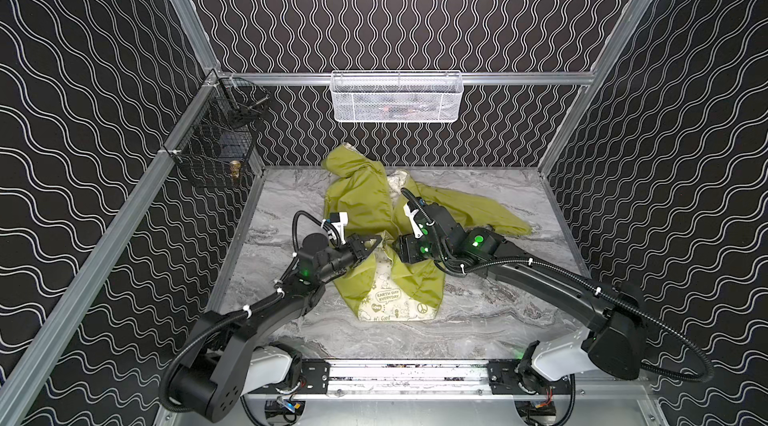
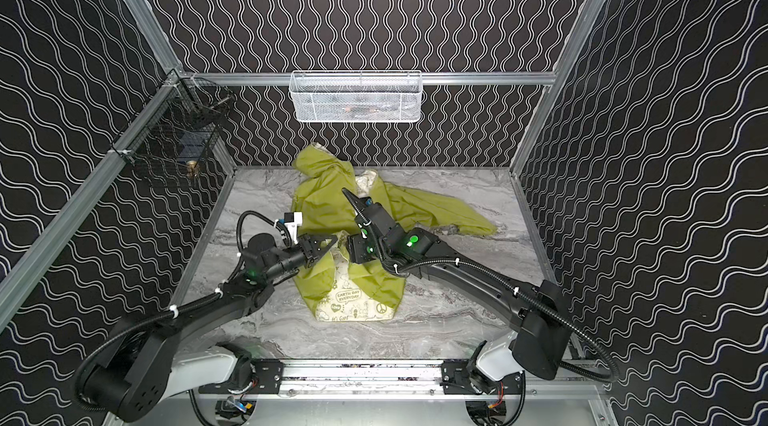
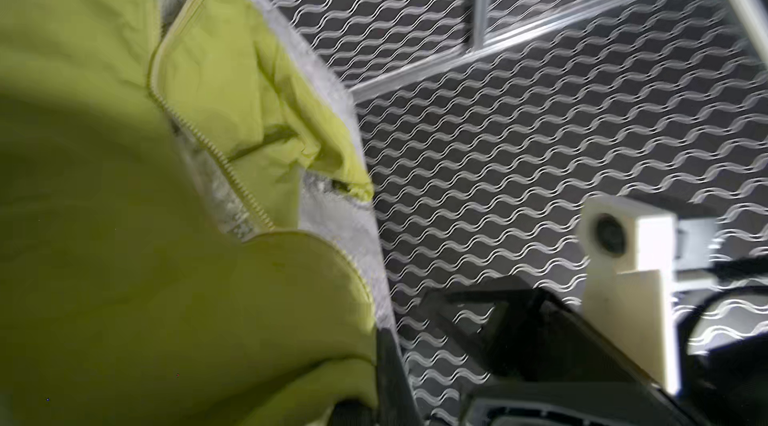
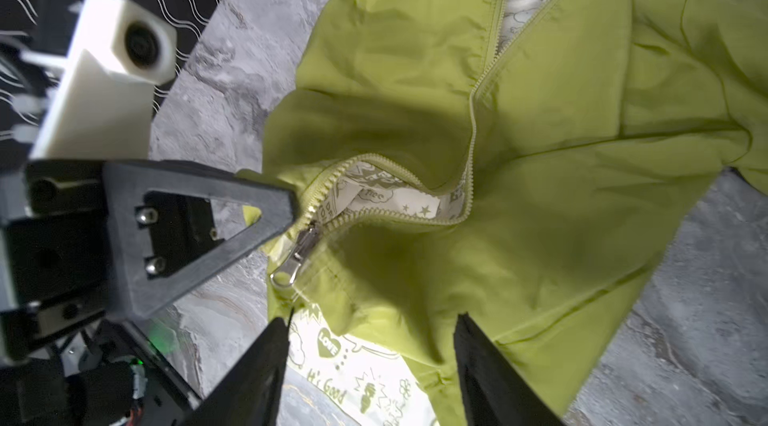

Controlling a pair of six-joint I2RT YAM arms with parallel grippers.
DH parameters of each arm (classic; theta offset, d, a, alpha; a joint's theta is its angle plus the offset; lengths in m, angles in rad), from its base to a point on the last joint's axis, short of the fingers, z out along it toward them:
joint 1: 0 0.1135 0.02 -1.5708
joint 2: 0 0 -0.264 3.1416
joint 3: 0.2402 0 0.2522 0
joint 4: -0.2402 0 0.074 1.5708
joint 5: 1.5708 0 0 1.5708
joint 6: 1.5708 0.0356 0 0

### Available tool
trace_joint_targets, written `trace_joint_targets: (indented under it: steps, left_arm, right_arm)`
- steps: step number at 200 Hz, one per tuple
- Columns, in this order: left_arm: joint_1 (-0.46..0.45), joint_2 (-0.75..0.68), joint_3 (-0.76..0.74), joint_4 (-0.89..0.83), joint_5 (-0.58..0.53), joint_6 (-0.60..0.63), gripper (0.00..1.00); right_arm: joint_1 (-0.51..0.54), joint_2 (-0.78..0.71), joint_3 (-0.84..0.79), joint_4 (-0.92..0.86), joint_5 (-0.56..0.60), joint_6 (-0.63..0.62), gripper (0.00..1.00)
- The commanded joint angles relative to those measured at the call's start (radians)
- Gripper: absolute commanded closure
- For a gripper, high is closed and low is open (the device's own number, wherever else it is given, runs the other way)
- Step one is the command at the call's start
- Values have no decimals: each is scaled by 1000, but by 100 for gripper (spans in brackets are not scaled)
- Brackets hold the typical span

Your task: Zip up the jacket

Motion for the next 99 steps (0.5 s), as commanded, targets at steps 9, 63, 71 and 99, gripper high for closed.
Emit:
trace_joint_targets:
  steps: [9,63,71,99]
  left_arm:
    - [2,8,42,-274,59,65,100]
    - [1,37,103,-338,99,63,100]
    - [1,34,115,-359,101,70,100]
    - [2,27,134,-392,109,83,100]
  right_arm:
    - [2,11,28,-30,-37,-78,42]
    - [39,79,94,-53,-122,-121,40]
    - [46,97,110,-66,-117,-125,38]
    - [69,144,136,-87,-81,-130,36]
